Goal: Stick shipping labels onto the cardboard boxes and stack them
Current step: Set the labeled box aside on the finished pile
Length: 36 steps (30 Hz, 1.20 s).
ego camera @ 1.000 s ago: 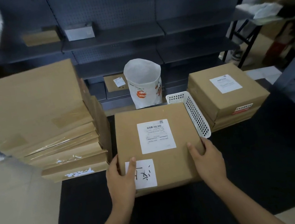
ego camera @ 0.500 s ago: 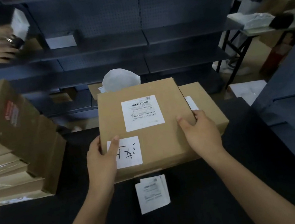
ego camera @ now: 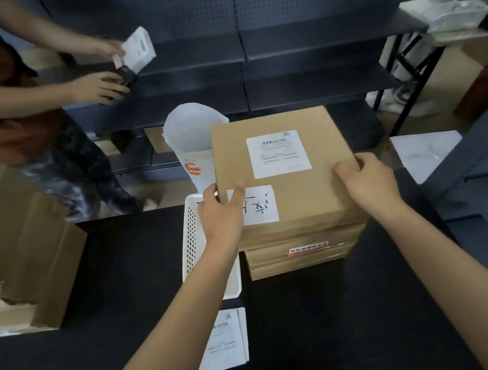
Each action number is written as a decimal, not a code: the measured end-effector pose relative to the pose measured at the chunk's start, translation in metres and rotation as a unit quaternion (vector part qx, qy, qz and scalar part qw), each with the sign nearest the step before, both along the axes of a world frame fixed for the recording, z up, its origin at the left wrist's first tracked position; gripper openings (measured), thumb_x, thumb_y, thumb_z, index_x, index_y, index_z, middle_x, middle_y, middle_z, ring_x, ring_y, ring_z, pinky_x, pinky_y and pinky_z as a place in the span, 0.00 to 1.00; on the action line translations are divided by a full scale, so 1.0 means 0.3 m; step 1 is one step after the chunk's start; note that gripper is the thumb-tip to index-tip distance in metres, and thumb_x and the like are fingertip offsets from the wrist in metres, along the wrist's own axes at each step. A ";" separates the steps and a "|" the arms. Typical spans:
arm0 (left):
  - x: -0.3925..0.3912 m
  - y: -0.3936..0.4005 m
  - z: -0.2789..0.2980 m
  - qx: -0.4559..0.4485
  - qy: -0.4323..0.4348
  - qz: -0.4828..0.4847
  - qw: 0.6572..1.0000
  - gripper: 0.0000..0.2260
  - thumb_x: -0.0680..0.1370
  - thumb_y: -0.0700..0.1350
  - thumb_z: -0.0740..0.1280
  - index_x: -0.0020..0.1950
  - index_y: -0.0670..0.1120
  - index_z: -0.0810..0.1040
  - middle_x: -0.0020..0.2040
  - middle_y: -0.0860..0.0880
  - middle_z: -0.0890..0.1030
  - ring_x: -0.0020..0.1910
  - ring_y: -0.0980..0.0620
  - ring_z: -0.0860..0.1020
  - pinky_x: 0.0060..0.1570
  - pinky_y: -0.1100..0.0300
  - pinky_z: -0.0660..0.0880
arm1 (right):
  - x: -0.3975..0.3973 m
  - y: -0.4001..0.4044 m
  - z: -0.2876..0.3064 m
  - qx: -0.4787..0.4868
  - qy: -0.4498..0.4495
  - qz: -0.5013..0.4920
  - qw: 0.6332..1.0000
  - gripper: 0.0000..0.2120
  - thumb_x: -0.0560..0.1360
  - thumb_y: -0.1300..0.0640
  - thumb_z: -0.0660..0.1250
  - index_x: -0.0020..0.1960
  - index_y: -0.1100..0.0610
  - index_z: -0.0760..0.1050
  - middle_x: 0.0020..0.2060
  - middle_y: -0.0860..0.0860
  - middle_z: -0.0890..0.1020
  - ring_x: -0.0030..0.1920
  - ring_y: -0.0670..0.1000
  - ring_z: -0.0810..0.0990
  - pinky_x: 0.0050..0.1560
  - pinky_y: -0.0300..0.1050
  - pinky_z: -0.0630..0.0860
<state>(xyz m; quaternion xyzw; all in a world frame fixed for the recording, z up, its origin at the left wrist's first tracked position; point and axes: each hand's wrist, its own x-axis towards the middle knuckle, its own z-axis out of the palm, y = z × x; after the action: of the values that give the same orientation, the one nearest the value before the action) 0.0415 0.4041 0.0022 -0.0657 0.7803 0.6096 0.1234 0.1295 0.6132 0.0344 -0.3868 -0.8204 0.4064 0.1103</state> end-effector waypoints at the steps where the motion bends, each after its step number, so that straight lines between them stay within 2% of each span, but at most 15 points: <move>1: -0.004 0.013 -0.012 -0.007 -0.005 0.001 1.000 0.28 0.67 0.64 0.68 0.63 0.51 0.74 0.56 0.49 0.78 0.53 0.51 0.79 0.57 0.48 0.76 | -0.007 0.011 -0.014 -0.005 -0.005 0.002 1.000 0.26 0.77 0.43 0.62 0.70 0.56 0.66 0.60 0.54 0.76 0.51 0.50 0.71 0.51 0.48 0.69; 3: -0.007 0.030 -0.043 -0.018 -0.018 -0.001 1.000 0.32 0.64 0.67 0.66 0.64 0.52 0.74 0.57 0.50 0.78 0.53 0.52 0.79 0.58 0.48 0.76 | -0.018 0.026 -0.044 -0.021 -0.015 0.006 1.000 0.27 0.78 0.43 0.62 0.71 0.56 0.66 0.61 0.54 0.76 0.51 0.50 0.70 0.52 0.49 0.70; 7: -0.012 0.056 -0.067 -0.032 -0.016 0.002 0.999 0.30 0.69 0.64 0.67 0.66 0.52 0.72 0.58 0.50 0.77 0.54 0.52 0.79 0.58 0.49 0.76 | -0.039 0.049 -0.083 -0.009 -0.019 0.003 1.000 0.28 0.77 0.41 0.62 0.71 0.55 0.65 0.60 0.53 0.76 0.51 0.50 0.71 0.54 0.51 0.71; 14: -0.015 0.071 -0.089 -0.027 -0.011 0.004 1.000 0.31 0.63 0.68 0.65 0.61 0.54 0.75 0.57 0.50 0.79 0.52 0.53 0.80 0.57 0.49 0.77 | -0.051 0.081 -0.103 -0.011 -0.021 0.005 1.000 0.27 0.77 0.41 0.62 0.71 0.54 0.65 0.53 0.48 0.72 0.51 0.50 0.71 0.54 0.51 0.72; 21: -0.006 0.063 -0.085 -0.027 -0.004 -0.018 0.999 0.32 0.64 0.69 0.65 0.63 0.53 0.74 0.57 0.50 0.78 0.53 0.53 0.80 0.56 0.49 0.78 | -0.038 0.071 -0.102 0.010 -0.038 0.007 0.999 0.27 0.77 0.40 0.60 0.71 0.54 0.64 0.61 0.53 0.76 0.56 0.55 0.75 0.55 0.53 0.72; 23: -0.006 0.053 -0.071 -0.020 -0.022 -0.028 0.999 0.31 0.67 0.68 0.66 0.65 0.52 0.73 0.59 0.50 0.78 0.54 0.52 0.79 0.57 0.49 0.77 | -0.033 0.059 -0.097 0.039 -0.050 0.016 0.998 0.28 0.78 0.40 0.59 0.72 0.54 0.63 0.63 0.55 0.75 0.60 0.58 0.74 0.56 0.54 0.71; 26: -0.014 0.026 -0.033 -0.002 -0.051 -0.045 0.998 0.25 0.75 0.60 0.66 0.69 0.51 0.69 0.62 0.50 0.77 0.59 0.50 0.77 0.62 0.49 0.73 | -0.013 0.038 -0.100 0.151 -0.066 0.034 0.986 0.31 0.78 0.37 0.56 0.75 0.53 0.59 0.70 0.59 0.66 0.68 0.62 0.67 0.63 0.59 0.68; 28: -0.023 0.009 -0.024 -0.009 -0.049 -0.039 0.998 0.27 0.77 0.58 0.64 0.74 0.50 0.64 0.69 0.49 0.71 0.66 0.48 0.72 0.65 0.53 0.68 | -0.004 0.034 -0.098 0.210 -0.056 0.031 0.976 0.31 0.79 0.38 0.55 0.75 0.54 0.59 0.71 0.60 0.64 0.70 0.62 0.63 0.67 0.60 0.64; 29: -0.015 -0.008 -0.013 -0.013 -0.037 -0.033 0.999 0.27 0.78 0.56 0.64 0.75 0.49 0.63 0.70 0.49 0.69 0.68 0.49 0.69 0.64 0.56 0.66 | 0.002 0.022 -0.095 0.227 -0.043 0.031 0.972 0.30 0.79 0.39 0.55 0.74 0.55 0.61 0.71 0.60 0.64 0.70 0.61 0.62 0.68 0.60 0.63; 32: 0.017 -0.085 -0.009 -0.020 0.003 -0.007 1.000 0.21 0.80 0.52 0.63 0.71 0.47 0.68 0.68 0.49 0.72 0.64 0.52 0.71 0.61 0.59 0.67 | 0.018 -0.043 -0.091 0.273 0.001 0.040 0.961 0.25 0.78 0.45 0.59 0.69 0.58 0.67 0.68 0.60 0.68 0.69 0.61 0.64 0.67 0.59 0.63; 36: 0.063 -0.222 -0.035 -0.040 0.003 0.013 0.999 0.14 0.79 0.51 0.64 0.63 0.48 0.73 0.59 0.51 0.78 0.55 0.53 0.78 0.57 0.52 0.76 | 0.027 -0.171 -0.108 0.316 0.042 0.074 0.945 0.19 0.75 0.53 0.63 0.62 0.60 0.73 0.63 0.58 0.73 0.65 0.59 0.68 0.66 0.57 0.63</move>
<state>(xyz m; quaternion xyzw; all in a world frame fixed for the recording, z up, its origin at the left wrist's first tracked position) 0.0604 0.3374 -0.0084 -0.0786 0.8033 0.5798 0.1106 0.1377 0.5618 0.0021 -0.2533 -0.9275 0.1493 0.2308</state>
